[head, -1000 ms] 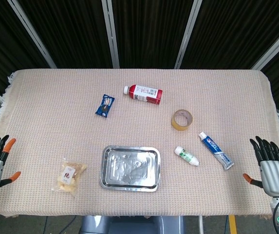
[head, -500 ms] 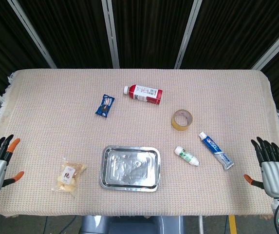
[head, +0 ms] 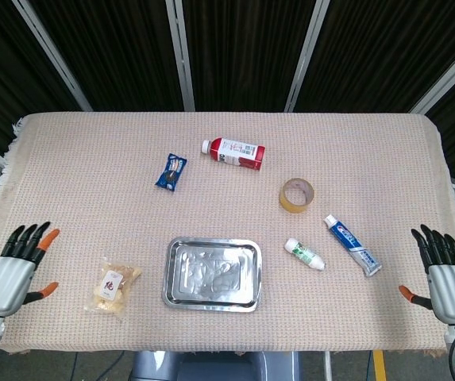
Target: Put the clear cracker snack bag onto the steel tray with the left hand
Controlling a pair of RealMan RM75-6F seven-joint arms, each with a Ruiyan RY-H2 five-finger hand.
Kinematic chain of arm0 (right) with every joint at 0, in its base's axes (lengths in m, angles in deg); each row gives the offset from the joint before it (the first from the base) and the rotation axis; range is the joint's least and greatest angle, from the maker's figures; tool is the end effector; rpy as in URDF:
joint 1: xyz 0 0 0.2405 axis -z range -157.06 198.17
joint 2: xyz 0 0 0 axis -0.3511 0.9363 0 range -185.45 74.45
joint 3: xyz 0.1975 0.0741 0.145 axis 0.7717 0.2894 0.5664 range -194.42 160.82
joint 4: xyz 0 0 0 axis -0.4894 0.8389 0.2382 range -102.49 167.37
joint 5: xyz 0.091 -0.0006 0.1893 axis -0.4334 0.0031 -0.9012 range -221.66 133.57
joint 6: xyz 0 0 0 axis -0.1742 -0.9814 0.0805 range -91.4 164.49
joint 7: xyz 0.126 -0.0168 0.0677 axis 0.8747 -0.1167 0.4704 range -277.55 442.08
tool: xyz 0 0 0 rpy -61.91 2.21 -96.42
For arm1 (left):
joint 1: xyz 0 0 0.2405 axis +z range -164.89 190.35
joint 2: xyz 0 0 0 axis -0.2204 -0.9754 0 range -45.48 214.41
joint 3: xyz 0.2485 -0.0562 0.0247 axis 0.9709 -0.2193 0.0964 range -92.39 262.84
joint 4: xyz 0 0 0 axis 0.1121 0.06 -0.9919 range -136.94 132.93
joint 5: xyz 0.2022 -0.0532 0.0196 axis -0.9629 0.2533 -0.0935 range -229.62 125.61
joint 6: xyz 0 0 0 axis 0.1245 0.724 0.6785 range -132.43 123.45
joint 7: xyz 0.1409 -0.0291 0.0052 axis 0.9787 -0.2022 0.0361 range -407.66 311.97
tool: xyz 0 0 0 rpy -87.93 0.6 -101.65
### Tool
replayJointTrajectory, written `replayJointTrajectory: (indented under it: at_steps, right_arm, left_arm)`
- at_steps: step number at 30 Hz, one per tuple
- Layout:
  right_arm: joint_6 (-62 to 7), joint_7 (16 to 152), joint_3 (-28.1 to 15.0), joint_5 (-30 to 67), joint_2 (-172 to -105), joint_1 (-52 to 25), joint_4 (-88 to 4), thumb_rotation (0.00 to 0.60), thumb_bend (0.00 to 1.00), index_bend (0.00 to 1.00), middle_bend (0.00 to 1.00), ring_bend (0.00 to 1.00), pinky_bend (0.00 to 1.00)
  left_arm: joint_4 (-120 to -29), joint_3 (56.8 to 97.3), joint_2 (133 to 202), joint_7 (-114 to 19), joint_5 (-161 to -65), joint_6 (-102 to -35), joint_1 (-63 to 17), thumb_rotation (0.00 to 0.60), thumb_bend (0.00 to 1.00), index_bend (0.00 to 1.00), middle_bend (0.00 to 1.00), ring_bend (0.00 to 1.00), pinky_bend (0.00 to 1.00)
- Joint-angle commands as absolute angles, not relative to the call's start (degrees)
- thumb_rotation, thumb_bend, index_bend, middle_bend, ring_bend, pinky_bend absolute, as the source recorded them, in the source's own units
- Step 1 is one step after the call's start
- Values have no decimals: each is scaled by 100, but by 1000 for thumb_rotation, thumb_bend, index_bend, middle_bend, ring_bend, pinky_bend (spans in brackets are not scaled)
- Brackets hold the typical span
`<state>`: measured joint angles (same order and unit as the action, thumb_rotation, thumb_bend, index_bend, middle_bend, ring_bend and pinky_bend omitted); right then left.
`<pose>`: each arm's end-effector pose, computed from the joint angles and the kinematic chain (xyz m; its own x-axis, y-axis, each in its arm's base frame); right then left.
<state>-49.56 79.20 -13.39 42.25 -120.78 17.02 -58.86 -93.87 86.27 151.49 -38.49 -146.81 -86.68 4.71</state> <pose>-0.3145 -0.1758 0.1577 0.4419 0.0156 0.8969 -0.8971 0.0073 0.4418 -0.2860 0.1796 0.1196 0.5271 0.0651 0.8473 0.8349 -0.2258 -0.5020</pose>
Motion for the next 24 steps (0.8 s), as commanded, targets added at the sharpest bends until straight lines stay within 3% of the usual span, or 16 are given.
replayJointTrajectory:
  at_steps: [1,8,18,24]
  right_arm:
    - [-4969,7919,-1337,4221,-12075,1712,-5891,600,0,0,0,0,0]
    - [-4989,7918,-1349,4250,-12080,1724,-5895,600,0,0,0,0,0]
    - [-4970,7947,-1352,4235,-12082,1735,-5887,600,0,0,0,0,0]
    - [-4891,7901,-1373,4224,-12088,1714,-5902,600,0,0,0,0,0]
  left_arm:
    - [-9538,8780,15127,-3836,-14760,-8272,262,587,73,90,0,0,0]
    - [-9710,8992,15194,-3759,-14859,-7582,-41,585,19,67,0,0,0]
    - [-9574,9083,15680,-3720,-14361,-6627,-355,588,18,52,0,0,0]
    - [-9375,9077,16045,-3612,-14089,-6273,-476,586,43,92,0,0,4]
